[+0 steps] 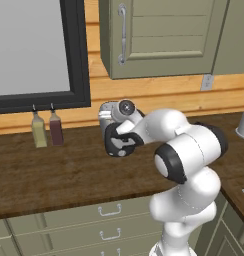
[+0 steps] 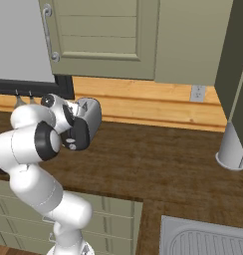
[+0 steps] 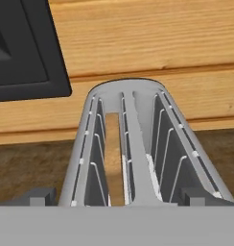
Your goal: Start the toaster. Once the lever pops up, take the bread to the plate on the dining counter.
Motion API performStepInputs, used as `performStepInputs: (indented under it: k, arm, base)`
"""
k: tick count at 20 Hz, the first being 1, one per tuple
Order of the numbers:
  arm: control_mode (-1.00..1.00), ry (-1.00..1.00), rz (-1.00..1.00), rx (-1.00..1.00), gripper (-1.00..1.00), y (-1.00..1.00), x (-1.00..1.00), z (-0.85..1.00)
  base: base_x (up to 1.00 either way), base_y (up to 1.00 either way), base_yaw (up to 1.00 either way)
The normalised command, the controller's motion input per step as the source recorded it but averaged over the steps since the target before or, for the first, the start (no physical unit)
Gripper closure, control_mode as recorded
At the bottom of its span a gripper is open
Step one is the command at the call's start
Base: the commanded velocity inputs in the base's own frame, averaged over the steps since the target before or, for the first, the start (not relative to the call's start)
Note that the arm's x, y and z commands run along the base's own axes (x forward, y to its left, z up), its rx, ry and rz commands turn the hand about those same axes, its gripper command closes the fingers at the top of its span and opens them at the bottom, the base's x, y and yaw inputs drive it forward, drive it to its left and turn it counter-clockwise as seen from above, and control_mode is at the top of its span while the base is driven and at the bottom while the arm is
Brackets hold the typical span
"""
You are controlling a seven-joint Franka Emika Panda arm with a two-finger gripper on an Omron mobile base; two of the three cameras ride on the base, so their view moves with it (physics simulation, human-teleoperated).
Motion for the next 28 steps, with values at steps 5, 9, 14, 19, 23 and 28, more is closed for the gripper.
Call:
performStepInputs:
  k: [5,9,14,19,23,28]
  arm:
    - [-1.0,0.08,0.0,0.0,-1.0,0.01,0.0,0.0]
    - [-1.0,0.06,0.0,0.0,-1.0,0.03,0.0,0.0]
    - [-1.0,0.03,0.0,0.0,-1.0,0.05,0.0,0.0]
    - [-1.0,0.0,0.0,0.0,-1.0,0.02,0.01,0.0]
    - [-1.0,0.0,0.0,0.0,-1.0,0.0,0.0,0.0]
    - [-1.0,0.0,0.0,0.0,-1.0,0.0,0.0,0.0]
  base:
    - [0.0,0.0,0.0]
    - [0.0,0.0,0.0]
    - [0.0,0.0,0.0]
    - [0.0,0.0,0.0]
    - [0.0,0.0,0.0]
    - [0.0,0.0,0.0]
